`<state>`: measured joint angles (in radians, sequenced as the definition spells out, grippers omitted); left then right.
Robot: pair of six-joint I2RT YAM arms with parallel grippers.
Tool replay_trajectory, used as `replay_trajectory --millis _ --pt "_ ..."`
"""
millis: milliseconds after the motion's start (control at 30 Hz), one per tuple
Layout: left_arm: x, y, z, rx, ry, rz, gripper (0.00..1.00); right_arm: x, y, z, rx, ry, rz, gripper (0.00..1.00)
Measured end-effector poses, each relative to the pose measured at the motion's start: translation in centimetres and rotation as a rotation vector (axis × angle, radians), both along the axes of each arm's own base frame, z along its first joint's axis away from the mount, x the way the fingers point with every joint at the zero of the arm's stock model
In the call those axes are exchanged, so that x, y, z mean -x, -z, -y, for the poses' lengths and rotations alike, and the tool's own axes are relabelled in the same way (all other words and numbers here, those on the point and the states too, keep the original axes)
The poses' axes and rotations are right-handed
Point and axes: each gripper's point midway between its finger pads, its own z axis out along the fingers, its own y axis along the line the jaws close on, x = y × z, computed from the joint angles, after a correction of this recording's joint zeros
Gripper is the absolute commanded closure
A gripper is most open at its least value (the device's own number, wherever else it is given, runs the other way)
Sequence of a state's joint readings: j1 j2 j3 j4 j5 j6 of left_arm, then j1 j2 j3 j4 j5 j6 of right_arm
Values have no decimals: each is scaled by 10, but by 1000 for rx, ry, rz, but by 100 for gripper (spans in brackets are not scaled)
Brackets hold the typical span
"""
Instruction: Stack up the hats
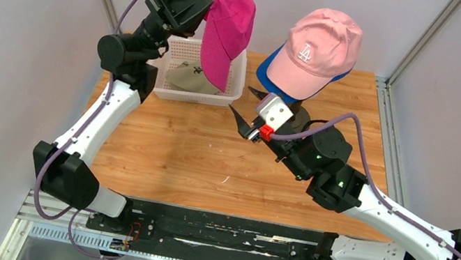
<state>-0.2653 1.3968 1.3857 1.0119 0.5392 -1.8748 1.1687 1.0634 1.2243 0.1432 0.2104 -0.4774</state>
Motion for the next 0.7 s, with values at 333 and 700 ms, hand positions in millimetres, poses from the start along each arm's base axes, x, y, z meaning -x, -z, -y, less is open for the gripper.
replay_trajectory --millis 333,700 --pt "-29 15 6 2 -14 -73 100 6 -1 -23 18 -7 103 46" --pt "-28 14 9 11 -4 -76 100 -7 -4 -30 12 60 153 48"
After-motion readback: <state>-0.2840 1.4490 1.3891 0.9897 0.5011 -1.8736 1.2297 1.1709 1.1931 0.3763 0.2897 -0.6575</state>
